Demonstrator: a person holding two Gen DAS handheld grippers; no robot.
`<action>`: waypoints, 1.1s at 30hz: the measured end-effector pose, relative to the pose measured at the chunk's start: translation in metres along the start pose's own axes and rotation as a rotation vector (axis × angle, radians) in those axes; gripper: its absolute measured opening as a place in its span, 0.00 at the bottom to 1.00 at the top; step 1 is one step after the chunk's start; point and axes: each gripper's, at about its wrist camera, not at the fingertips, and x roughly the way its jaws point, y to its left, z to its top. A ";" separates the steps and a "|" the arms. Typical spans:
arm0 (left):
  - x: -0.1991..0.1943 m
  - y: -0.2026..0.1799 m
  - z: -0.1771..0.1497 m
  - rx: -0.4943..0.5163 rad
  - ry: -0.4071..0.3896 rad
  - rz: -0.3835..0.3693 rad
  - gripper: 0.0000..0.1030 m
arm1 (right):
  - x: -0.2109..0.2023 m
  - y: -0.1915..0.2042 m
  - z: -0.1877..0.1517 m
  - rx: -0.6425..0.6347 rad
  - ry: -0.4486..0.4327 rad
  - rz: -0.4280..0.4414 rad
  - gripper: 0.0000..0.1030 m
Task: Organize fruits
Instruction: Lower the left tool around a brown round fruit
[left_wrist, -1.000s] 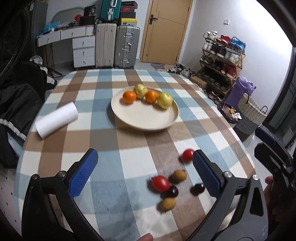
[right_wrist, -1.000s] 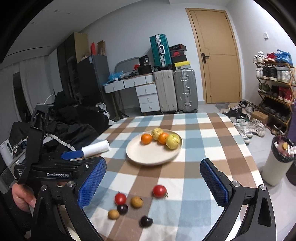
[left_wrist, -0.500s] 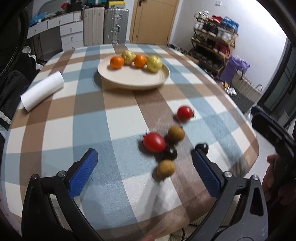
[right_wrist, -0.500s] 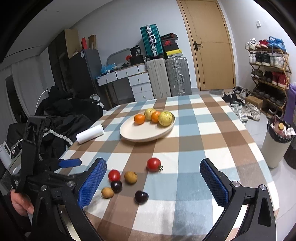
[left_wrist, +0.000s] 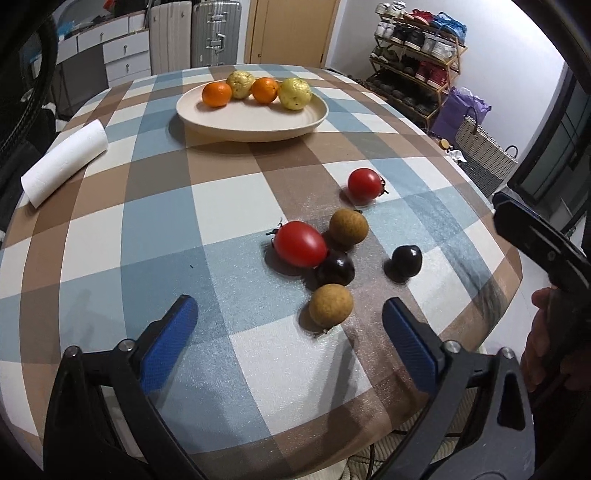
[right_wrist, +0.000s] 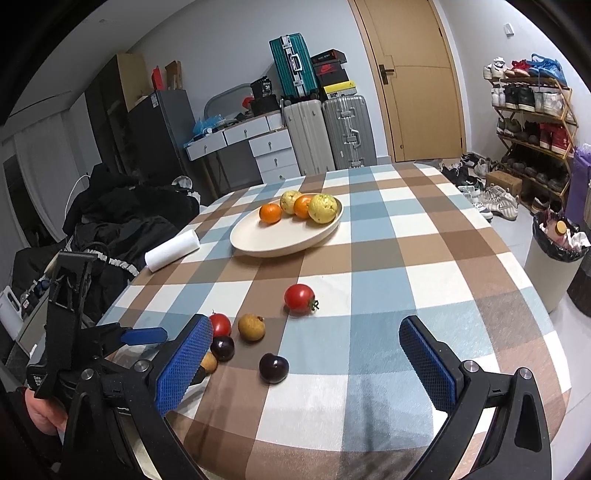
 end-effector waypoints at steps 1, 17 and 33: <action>0.000 -0.001 0.000 0.004 0.000 -0.002 0.88 | 0.001 0.000 0.000 -0.001 0.003 0.001 1.00; 0.002 -0.003 -0.005 0.030 0.017 -0.071 0.28 | 0.003 -0.002 -0.003 0.007 0.017 0.000 1.00; -0.020 0.007 0.001 0.001 -0.048 -0.132 0.21 | 0.005 0.002 -0.006 0.003 0.030 0.086 1.00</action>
